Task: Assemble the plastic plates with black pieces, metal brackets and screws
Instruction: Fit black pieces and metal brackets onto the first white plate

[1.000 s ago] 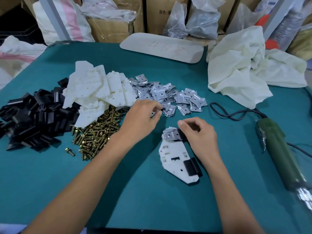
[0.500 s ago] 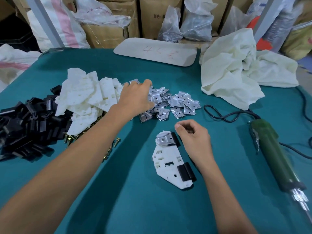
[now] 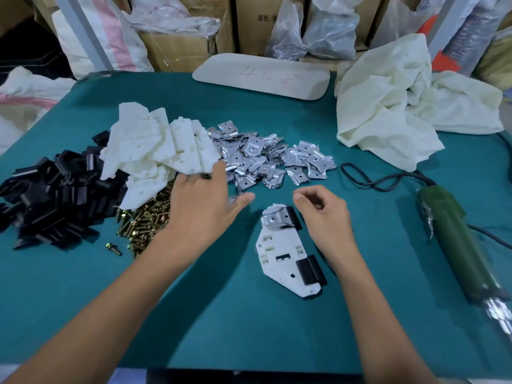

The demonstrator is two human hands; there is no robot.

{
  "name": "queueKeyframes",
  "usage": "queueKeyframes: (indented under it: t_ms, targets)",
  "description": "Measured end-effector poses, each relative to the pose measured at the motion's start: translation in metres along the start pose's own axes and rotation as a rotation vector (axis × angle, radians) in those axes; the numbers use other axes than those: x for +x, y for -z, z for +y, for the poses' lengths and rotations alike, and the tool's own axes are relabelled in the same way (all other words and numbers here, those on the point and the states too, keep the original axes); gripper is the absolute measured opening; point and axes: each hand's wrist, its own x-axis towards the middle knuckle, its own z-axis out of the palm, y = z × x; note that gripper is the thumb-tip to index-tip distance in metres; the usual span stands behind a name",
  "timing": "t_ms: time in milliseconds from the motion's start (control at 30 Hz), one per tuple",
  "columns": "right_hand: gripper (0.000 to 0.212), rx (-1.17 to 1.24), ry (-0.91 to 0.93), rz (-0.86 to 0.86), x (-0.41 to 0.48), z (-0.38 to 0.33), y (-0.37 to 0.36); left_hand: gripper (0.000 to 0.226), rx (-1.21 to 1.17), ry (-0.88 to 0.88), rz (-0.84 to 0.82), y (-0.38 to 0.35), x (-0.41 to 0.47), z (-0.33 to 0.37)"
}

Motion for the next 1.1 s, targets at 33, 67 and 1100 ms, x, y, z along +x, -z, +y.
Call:
queueKeyframes:
  t_ms: [33,67,1100]
  targets:
    - [0.011,-0.009,0.008,-0.007,-0.001,-0.001,0.0,0.067,-0.149,0.039,-0.098,0.002,-0.01,-0.004]
    - [0.01,-0.026,0.013,-0.016,-0.003,-0.002,0.001,0.061,-0.32,0.062,-0.179,0.006,-0.017,-0.008]
    - [0.014,0.184,-0.326,-0.282,-0.07,-0.002,0.003,0.077,-0.209,-0.422,-0.371,0.025,-0.034,0.008]
